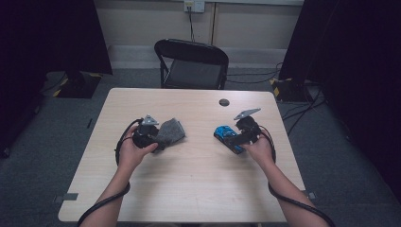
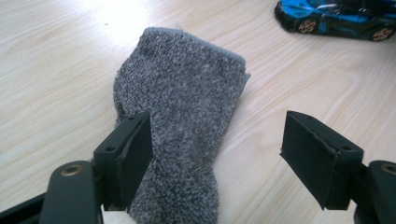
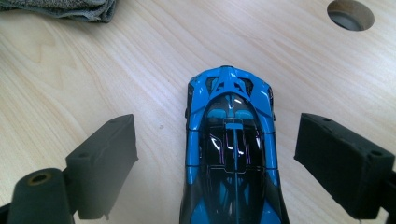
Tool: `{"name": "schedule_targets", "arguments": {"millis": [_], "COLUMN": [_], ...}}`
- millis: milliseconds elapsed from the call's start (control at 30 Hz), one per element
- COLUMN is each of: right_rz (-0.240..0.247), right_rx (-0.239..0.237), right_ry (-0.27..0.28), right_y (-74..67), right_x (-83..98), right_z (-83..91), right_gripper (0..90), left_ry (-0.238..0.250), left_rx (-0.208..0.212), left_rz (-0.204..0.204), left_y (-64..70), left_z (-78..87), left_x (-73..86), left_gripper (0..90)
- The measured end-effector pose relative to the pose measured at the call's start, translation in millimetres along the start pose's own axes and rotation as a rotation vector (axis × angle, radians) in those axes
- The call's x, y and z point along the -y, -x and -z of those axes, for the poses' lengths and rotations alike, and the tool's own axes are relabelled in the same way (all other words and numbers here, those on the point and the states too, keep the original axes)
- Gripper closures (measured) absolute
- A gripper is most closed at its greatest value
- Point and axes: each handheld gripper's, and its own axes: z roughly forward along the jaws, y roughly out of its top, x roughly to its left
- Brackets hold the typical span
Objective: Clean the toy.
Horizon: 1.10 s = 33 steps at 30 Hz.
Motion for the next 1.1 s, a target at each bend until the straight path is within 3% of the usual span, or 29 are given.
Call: {"name": "schedule_targets", "arguments": {"millis": [1100], "right_rz": [0.071], "right_rx": [-0.075], "right_ry": [0.016], "right_y": [-34.8], "right_x": [6.2], "right_z": [6.5], "right_gripper": [11.6], "left_ry": [-0.005], "left_rx": [0.104], "left_rz": [-0.038], "left_y": [34.4], "left_z": [-5.9], "left_x": [5.6], "left_gripper": [20.6]}}
